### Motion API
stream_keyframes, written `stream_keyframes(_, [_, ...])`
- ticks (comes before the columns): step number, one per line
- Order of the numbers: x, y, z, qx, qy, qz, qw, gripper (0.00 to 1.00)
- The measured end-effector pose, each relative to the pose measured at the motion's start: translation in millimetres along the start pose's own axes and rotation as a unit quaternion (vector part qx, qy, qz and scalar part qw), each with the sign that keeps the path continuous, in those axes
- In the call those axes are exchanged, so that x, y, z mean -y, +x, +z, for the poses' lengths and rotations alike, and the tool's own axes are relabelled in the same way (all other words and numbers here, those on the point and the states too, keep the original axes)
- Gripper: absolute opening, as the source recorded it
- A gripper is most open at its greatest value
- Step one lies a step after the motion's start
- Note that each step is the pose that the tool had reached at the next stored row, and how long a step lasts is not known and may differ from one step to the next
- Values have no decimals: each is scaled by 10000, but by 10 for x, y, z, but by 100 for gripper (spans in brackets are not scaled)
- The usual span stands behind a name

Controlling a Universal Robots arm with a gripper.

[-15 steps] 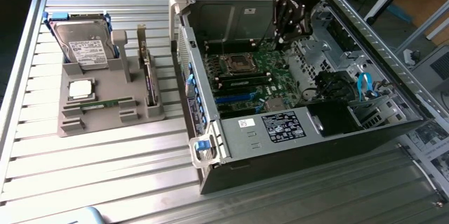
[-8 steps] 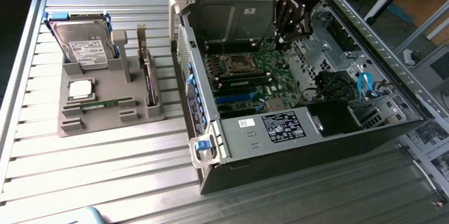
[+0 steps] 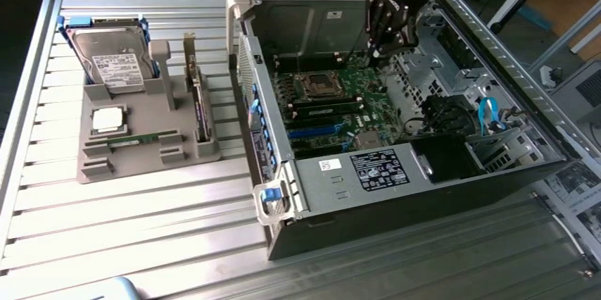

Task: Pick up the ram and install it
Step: 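Press down the ram until it locks into place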

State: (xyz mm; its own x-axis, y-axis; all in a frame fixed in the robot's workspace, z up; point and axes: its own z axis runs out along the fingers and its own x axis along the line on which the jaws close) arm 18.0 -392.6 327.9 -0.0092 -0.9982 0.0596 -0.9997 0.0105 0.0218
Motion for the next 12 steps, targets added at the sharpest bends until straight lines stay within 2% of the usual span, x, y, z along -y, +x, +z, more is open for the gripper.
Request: stream_keyframes(12, [-1, 0, 0, 6, -16, 265, 9996, 11])
